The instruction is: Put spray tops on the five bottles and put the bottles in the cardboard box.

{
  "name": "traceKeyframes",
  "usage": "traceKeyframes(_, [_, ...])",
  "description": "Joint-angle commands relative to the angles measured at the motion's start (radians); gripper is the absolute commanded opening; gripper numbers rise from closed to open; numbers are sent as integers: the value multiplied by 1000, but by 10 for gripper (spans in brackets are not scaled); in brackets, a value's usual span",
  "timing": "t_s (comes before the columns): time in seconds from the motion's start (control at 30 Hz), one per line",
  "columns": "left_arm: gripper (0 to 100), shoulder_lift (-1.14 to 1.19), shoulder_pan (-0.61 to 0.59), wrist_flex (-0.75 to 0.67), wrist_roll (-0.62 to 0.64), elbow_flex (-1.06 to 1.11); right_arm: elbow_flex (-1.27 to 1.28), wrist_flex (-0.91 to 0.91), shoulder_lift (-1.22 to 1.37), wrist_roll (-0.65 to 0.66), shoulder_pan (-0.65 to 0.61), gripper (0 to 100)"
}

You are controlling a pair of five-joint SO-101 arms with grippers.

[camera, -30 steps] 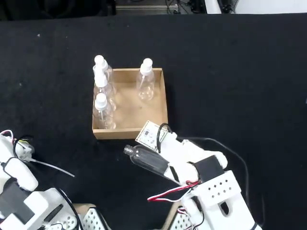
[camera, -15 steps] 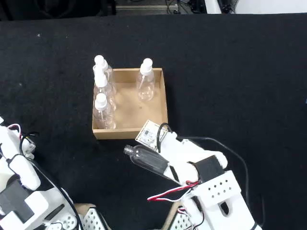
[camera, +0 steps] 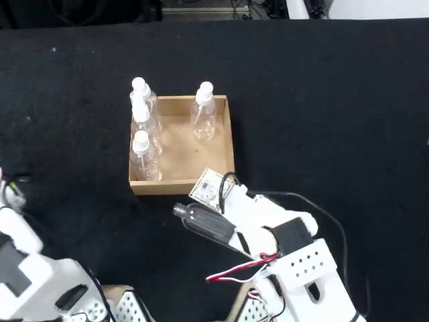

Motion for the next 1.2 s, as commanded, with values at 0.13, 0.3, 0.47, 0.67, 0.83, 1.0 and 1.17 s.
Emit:
traceKeyframes(0.13, [201,175,-58,-3,-86,-122,-8,-23,7,-8,-15,297])
traceKeyframes(0.3, [184,173,-58,95,-181,-177,-8,-23,7,-8,-14,297])
traceKeyframes(0.47, [169,183,-56,123,-222,-171,-8,-23,7,-8,-12,297])
traceKeyframes(0.67, [170,181,-56,115,-285,-148,-8,-23,7,-8,-12,297])
traceKeyframes(0.83, [170,184,-74,115,-256,-147,-8,-23,7,-8,-12,297])
traceKeyframes(1.0, [167,176,-97,123,-219,-145,-8,-23,7,-8,-12,297])
traceKeyframes(1.17, [23,173,-91,126,-222,-120,-8,-23,7,-8,-12,297])
